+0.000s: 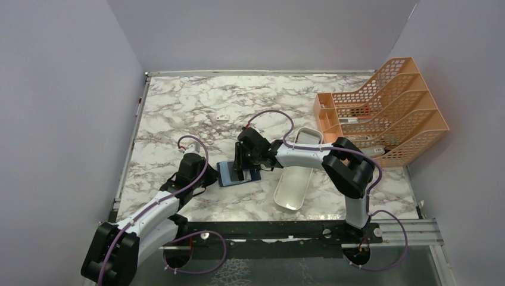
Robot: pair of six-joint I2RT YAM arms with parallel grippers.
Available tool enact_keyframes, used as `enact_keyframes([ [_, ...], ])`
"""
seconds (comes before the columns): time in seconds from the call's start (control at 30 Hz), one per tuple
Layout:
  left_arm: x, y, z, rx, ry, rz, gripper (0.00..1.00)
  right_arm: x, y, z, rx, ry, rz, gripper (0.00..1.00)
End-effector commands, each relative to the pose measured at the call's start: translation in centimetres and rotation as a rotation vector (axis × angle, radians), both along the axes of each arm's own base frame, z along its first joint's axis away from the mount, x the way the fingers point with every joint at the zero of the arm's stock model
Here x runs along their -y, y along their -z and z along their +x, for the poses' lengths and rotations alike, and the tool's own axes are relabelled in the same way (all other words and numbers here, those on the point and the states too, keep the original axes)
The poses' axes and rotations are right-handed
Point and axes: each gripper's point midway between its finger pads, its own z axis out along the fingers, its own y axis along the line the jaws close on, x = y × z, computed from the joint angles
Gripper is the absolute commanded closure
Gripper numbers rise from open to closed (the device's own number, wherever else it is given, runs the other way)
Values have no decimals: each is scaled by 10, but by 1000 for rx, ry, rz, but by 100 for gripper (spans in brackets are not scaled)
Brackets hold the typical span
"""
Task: Put the credit cards into the card holder
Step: Insert the credit card into the card holder.
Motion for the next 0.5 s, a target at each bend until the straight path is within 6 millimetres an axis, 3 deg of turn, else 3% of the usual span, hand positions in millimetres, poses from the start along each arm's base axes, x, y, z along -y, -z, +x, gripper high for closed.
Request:
enact_keyframes([
  [0.0,4,-11,7,30,7,-20,100,7,-6,-2,31,-5,-29,54],
  [0.27,4,-11,7,31,4,-18,100,8,-5,-4,27,-4,-25,52],
  [0.47,5,-12,9,33,6,-24,100,-5,-4,-12,6,-59,55,53],
])
